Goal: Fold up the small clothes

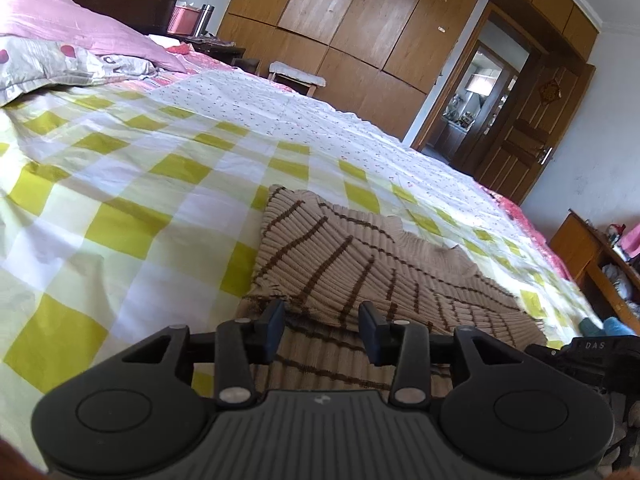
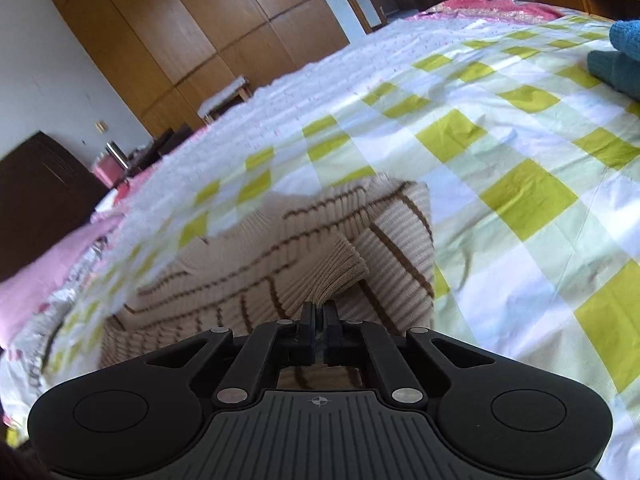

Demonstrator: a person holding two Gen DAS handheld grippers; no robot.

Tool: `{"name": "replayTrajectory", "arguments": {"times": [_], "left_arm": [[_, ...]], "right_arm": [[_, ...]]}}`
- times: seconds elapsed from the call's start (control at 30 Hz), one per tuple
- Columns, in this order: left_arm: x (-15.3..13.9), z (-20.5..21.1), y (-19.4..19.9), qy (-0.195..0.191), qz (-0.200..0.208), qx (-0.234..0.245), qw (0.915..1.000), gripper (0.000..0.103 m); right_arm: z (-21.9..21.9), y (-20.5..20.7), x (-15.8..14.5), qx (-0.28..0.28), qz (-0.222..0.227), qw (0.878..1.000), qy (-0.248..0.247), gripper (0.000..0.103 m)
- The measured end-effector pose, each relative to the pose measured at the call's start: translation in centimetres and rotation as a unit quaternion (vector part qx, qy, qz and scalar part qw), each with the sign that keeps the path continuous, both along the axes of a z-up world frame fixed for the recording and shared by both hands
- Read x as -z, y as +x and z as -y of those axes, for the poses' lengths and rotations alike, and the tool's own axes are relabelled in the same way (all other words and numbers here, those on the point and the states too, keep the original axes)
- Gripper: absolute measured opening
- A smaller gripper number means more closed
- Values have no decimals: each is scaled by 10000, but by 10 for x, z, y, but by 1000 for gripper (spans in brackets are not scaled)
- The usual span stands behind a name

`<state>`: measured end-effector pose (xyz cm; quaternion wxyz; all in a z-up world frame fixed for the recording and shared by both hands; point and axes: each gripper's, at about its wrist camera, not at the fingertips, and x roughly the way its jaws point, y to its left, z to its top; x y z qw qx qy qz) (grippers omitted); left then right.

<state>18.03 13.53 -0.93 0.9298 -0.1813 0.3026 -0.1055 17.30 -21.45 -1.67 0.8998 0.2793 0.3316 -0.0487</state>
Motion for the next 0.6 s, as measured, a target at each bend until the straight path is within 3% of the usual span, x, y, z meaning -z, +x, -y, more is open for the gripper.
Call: {"name": "replayTrajectory", "arguments": {"times": [0.1, 0.2, 0.4, 0.6], "left_arm": [[7, -3, 6, 196, -213, -208, 9994, 45], [12, -11, 11, 37, -415, -354, 9985, 45], [10, -14, 9, 114, -461, -463, 9978, 45], [5, -2, 5, 320, -344, -252, 9986, 45]], "right_arm": [[-9, 4, 3, -158, -114, 9993, -311, 5], [-11, 3, -1, -168, -127, 9990, -390, 10], [-9, -4, -11, -73, -160, 9973, -711, 10], [-22, -18, -27, -11, 170, 9926, -1206, 11]]}}
